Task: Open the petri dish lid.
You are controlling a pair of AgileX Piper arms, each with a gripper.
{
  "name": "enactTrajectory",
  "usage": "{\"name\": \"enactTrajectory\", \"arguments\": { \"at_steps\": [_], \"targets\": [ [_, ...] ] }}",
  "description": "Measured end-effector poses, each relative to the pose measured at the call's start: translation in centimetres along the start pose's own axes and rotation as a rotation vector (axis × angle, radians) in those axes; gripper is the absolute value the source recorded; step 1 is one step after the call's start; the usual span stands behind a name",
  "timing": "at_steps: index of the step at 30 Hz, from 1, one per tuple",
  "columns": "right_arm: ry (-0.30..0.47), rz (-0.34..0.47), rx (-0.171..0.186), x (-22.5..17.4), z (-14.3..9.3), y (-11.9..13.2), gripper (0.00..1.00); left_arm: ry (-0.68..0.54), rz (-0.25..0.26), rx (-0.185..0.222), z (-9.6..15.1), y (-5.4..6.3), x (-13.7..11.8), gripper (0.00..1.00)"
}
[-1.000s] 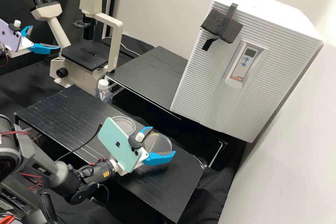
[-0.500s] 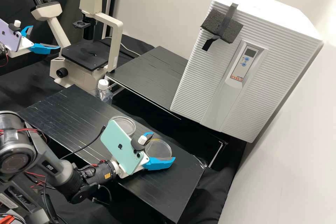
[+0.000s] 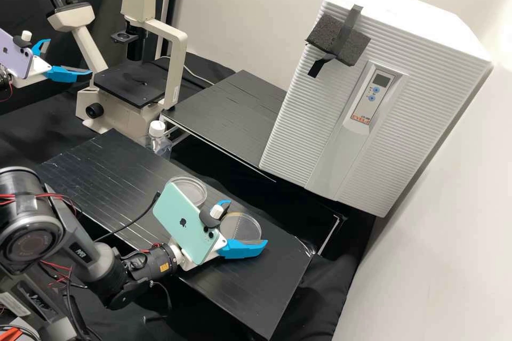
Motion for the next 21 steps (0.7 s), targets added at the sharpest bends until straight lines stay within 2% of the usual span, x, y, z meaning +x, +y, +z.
{"name": "enactTrajectory", "arguments": {
  "at_steps": [4, 12, 16, 17, 19, 21],
  "targets": [
    [0.003, 0.005, 0.004, -0.2, -0.2, 0.2, 1.0, 0.0, 0.0, 0.0, 0.0, 0.0, 0.0, 1.0],
    [-0.006, 0.093, 0.068, -1.0, -0.8, 1.5, 1.0, 0.0, 0.0, 0.0, 0.0, 0.0, 0.0, 1.0],
    [-0.008, 0.137, 0.128, -1.4, -0.9, 2.1, 1.0, 0.0, 0.0, 0.0, 0.0, 0.0, 0.0, 1.0],
    [0.0, 0.134, 0.169, -1.4, -0.9, 2.2, 1.0, 0.0, 0.0, 0.0, 0.0, 0.0, 0.0, 1.0],
    [0.014, 0.121, 0.209, -1.5, -0.6, 2.4, 1.0, 0.0, 0.0, 0.0, 0.0, 0.0, 0.0, 1.0],
    [0.033, 0.11, 0.227, -1.4, -0.4, 2.6, 1.0, 0.0, 0.0, 0.0, 0.0, 0.0, 0.0, 1.0]
  ]
}}
